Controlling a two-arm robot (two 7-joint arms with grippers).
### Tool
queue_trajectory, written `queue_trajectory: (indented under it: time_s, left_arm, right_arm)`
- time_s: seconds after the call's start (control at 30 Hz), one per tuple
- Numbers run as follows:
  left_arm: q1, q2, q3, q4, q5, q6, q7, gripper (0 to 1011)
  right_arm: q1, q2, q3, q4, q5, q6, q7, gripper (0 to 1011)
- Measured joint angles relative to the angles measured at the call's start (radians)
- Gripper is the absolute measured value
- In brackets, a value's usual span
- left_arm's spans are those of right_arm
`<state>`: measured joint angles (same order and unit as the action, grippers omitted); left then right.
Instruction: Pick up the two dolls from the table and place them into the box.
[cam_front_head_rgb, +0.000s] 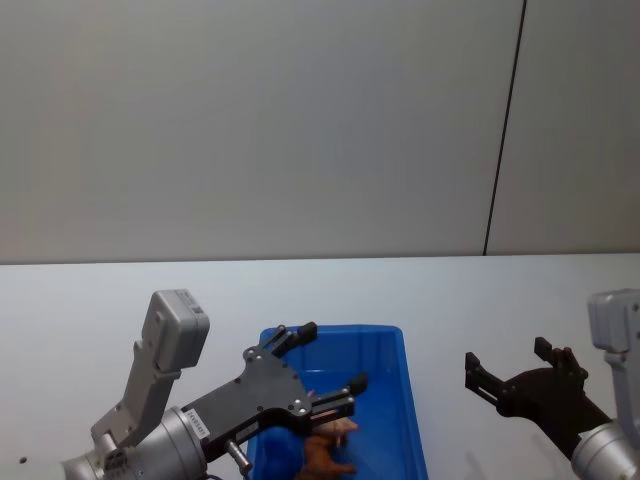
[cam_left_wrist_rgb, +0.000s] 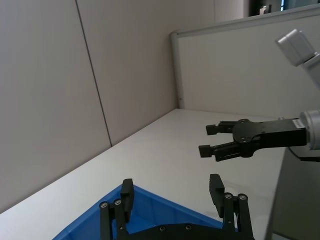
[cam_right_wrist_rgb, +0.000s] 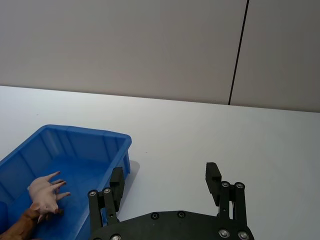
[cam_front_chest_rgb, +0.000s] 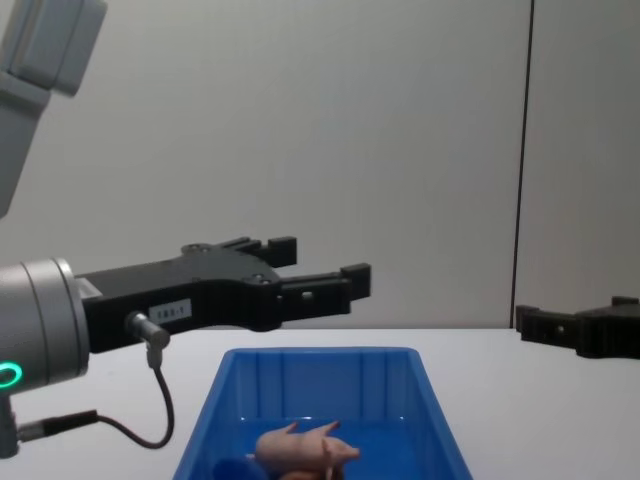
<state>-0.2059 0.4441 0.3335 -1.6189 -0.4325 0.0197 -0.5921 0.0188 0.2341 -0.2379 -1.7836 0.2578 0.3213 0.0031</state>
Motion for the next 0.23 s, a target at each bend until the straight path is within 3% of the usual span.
queue_trajectory:
  time_s: [0.1,0.23]
  left_arm:
    - [-0.009,-0.006,0.003,0.009,-0.003,-0.003,-0.026,1001]
    - [-0.017,-0.011,0.005,0.017,-0.007,-0.006,-0.050,1001]
  right_arm:
    - [0.000,0.000,0.000,0.000,0.000,0.000,0.000,1001]
    - [0.000,0.000,0.000,0.000,0.000,0.000,0.000,1001]
